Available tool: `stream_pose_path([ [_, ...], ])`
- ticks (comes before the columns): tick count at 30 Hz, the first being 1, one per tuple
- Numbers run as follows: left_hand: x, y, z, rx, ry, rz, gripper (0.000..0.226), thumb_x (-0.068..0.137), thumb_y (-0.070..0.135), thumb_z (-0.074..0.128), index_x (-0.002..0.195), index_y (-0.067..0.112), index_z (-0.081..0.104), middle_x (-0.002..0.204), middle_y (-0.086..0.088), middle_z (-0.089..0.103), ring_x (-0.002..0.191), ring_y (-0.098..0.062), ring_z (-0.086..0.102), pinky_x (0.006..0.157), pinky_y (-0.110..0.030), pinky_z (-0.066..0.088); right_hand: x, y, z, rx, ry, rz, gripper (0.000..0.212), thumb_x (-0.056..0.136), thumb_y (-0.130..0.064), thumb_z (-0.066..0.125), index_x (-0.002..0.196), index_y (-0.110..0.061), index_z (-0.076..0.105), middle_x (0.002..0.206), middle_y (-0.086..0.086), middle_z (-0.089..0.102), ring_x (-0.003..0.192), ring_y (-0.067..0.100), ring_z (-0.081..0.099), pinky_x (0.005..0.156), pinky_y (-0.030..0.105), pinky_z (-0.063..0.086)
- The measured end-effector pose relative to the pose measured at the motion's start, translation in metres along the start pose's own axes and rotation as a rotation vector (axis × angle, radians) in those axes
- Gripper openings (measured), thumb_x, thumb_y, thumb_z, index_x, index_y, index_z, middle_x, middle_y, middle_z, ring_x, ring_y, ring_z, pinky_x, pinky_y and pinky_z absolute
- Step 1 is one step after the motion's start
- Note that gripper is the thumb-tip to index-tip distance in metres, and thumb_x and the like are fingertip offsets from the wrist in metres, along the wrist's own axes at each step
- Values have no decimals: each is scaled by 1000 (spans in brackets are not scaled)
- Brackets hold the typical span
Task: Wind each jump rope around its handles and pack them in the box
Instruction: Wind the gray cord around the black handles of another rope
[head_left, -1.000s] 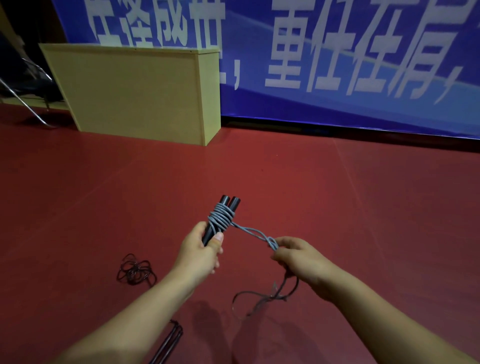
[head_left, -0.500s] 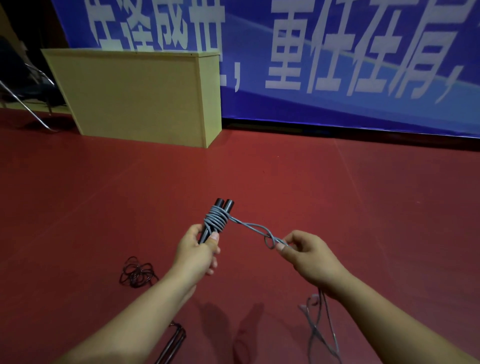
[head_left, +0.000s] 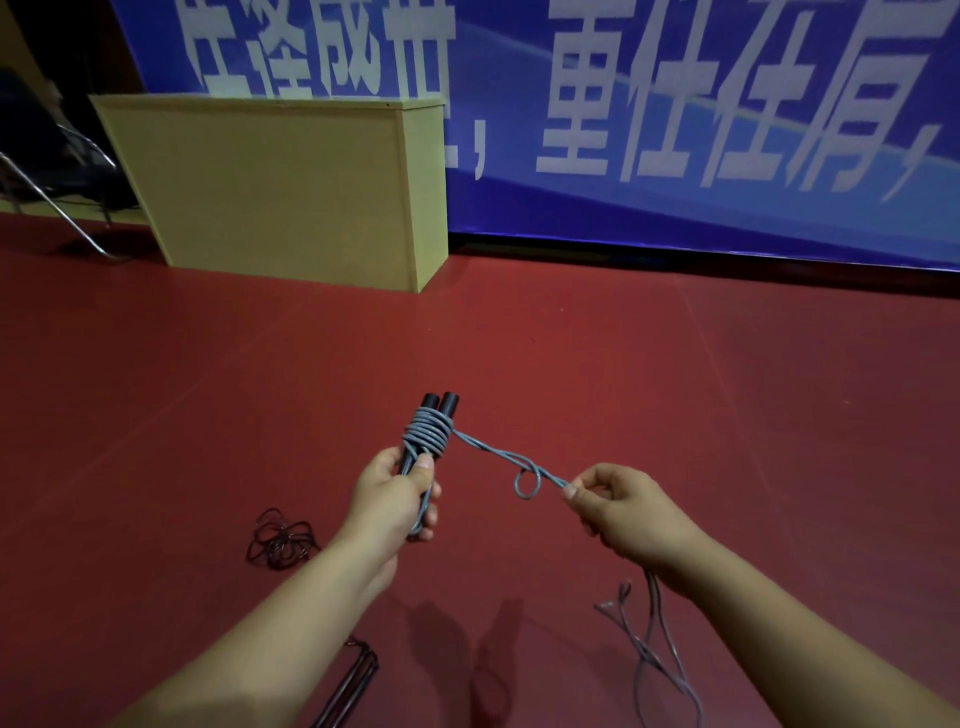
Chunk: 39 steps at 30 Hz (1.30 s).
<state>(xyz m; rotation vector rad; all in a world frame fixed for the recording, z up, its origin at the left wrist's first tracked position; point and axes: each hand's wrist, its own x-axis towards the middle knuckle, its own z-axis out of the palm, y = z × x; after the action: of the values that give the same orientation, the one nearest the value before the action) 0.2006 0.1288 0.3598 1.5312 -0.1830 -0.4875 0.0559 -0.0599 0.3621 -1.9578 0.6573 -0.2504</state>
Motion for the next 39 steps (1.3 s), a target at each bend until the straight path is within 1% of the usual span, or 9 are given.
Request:
stream_pose_path([
  [9, 0, 1, -2, -7, -6, -29, 10, 101, 15, 50, 91, 15, 53, 67, -4, 53, 41, -13, 44, 36, -18, 35, -2, -5, -3, 87, -150, 120, 28, 100, -24, 51, 76, -15, 63, 67, 1, 49, 55, 14, 40, 49, 24, 34],
  [13, 2, 4, -5, -12, 0, -23, 11, 101, 15, 50, 91, 15, 54, 67, -4, 53, 42, -13, 44, 37, -20, 36, 0, -6, -2, 92, -82, 114, 37, 101, -31, 48, 76, -12, 68, 61, -2, 44, 46, 9, 32, 46, 24, 25],
  [16, 4, 4, -6, 4, 1, -16, 11, 101, 15, 50, 91, 15, 54, 67, -4, 54, 43, -14, 45, 37, -20, 36, -3, -9, -3, 41, 35, 1, 26, 93, -38, 61, 84, -14, 68, 58, -4, 44, 45, 8, 32, 45, 22, 25],
  [19, 3, 3, -6, 10, 0, -10, 12, 101, 15, 49, 91, 16, 54, 67, -4, 54, 44, -14, 44, 37, -21, 36, -6, -8, -3, 90, 39, -85, 22, 91, -30, 67, 81, -11, 61, 56, -1, 43, 46, 13, 35, 44, 25, 25],
  [22, 4, 2, -8, 13, 13, -9, 12, 102, 15, 49, 90, 16, 54, 67, -4, 54, 44, -15, 44, 37, -20, 36, -4, -6, -3, 40, 72, -78, 25, 93, -24, 64, 72, -9, 61, 54, -2, 53, 49, 9, 42, 48, 20, 33],
  [27, 5, 0, -11, 21, 23, -5, 12, 102, 15, 49, 91, 15, 53, 68, -5, 54, 44, -15, 44, 36, -20, 36, 2, 3, -4, -50, 55, 14, 39, 99, -31, 51, 71, -8, 63, 54, -4, 52, 51, 15, 44, 55, 31, 38],
  [32, 7, 0, -13, 15, 39, -4, 12, 102, 14, 49, 91, 15, 54, 67, -5, 53, 43, -14, 44, 36, -19, 35, 1, -1, -9, -117, 45, 50, 42, 99, -38, 51, 71, -11, 66, 56, -4, 50, 39, 5, 36, 47, 23, 31],
  [36, 12, 0, -16, 10, 91, 2, 13, 101, 14, 49, 89, 14, 52, 67, -5, 53, 40, -13, 44, 35, -18, 35, -3, 0, -15, -114, -3, -85, 24, 90, -34, 67, 78, -13, 64, 56, -3, 49, 50, 8, 38, 50, 24, 30],
  [39, 17, -3, -24, 13, 141, -12, 10, 102, 16, 50, 93, 12, 52, 69, -6, 53, 41, -13, 44, 34, -19, 36, -3, 5, -20, -212, -104, -74, 29, 94, -31, 61, 73, -12, 63, 57, -7, 51, 49, 5, 40, 49, 19, 32],
])
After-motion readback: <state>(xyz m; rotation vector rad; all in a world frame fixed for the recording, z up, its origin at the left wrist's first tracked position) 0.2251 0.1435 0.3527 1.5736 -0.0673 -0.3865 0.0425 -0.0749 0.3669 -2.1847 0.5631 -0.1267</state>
